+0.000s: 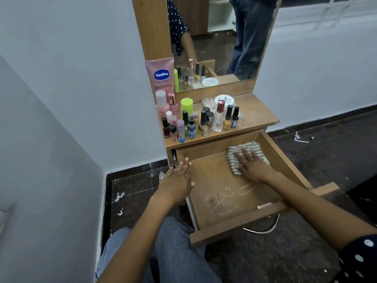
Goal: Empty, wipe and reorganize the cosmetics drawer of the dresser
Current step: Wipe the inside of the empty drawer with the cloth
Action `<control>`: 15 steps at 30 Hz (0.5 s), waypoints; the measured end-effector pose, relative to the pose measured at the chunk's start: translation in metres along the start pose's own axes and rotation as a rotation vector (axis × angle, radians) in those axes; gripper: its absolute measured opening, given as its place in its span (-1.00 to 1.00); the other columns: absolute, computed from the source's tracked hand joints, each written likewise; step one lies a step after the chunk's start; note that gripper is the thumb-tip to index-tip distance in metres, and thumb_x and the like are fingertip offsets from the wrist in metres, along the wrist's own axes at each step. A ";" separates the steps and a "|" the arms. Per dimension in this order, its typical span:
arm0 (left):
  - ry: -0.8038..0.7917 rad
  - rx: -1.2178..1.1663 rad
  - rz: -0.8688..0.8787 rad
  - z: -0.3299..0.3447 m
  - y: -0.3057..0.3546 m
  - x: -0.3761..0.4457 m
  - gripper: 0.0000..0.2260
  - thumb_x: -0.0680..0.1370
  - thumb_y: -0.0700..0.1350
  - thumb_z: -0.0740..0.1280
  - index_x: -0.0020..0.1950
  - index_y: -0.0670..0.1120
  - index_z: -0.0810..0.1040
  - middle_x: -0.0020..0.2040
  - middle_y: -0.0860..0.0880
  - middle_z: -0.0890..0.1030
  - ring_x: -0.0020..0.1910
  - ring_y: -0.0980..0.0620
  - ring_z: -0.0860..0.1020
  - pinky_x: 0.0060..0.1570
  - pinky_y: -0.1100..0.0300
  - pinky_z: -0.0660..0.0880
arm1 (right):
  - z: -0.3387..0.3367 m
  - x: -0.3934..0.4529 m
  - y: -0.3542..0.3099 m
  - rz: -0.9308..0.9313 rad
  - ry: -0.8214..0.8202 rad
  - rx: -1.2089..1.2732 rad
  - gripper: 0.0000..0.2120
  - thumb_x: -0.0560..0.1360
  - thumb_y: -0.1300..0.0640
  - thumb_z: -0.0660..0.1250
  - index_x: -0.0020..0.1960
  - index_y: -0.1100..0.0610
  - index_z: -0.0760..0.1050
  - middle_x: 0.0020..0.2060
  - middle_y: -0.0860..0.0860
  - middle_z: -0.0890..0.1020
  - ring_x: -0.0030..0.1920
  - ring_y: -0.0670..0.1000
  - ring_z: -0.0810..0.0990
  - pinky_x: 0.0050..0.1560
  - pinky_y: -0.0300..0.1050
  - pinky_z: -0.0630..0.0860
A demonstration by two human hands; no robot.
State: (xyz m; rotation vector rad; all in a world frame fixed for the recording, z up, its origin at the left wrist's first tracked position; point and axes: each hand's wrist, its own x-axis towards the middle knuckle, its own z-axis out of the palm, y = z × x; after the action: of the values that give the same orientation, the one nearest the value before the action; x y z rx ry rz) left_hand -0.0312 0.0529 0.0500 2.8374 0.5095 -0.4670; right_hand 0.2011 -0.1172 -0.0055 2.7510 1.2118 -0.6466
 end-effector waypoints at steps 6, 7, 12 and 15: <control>0.004 -0.023 0.028 0.002 -0.001 0.003 -0.45 0.67 0.00 0.02 0.56 -0.10 -0.19 0.54 -0.05 -0.29 0.52 0.04 -0.22 0.46 0.06 -0.18 | 0.007 -0.009 -0.035 0.102 -0.083 0.077 -0.29 0.57 -0.31 -0.08 0.51 -0.08 -0.38 0.48 0.12 -0.40 0.48 0.25 -0.38 0.44 0.23 -0.31; -0.002 -0.036 0.033 0.002 -0.001 0.004 -0.45 0.67 0.00 0.02 0.55 -0.10 -0.19 0.53 -0.05 -0.29 0.52 0.04 -0.22 0.46 0.07 -0.18 | 0.010 -0.013 -0.049 0.059 -0.103 0.062 -0.28 0.56 -0.32 -0.07 0.51 -0.08 -0.38 0.47 0.11 -0.42 0.48 0.26 -0.39 0.44 0.25 -0.31; -0.015 -0.058 0.046 0.001 -0.003 0.006 -0.43 0.67 0.01 0.03 0.55 -0.10 -0.20 0.53 -0.04 -0.29 0.52 0.05 -0.22 0.46 0.08 -0.18 | 0.018 -0.018 -0.077 -0.089 -0.154 0.028 -0.17 0.50 -0.37 0.09 0.53 -0.11 -0.32 0.48 0.10 -0.41 0.48 0.25 -0.39 0.46 0.26 -0.23; -0.004 -0.052 0.036 0.003 -0.003 0.007 -0.43 0.67 0.01 0.03 0.55 -0.09 -0.21 0.53 -0.03 -0.29 0.52 0.05 -0.22 0.46 0.07 -0.18 | 0.012 -0.005 -0.067 0.053 -0.080 0.089 -0.16 0.48 -0.40 0.08 0.54 -0.08 -0.27 0.47 0.21 -0.40 0.49 0.28 -0.36 0.46 0.26 -0.21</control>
State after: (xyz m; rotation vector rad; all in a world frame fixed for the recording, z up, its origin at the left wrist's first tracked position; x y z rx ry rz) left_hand -0.0268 0.0572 0.0446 2.7903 0.4619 -0.4463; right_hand 0.1462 -0.0772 -0.0071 2.7878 1.1163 -0.8161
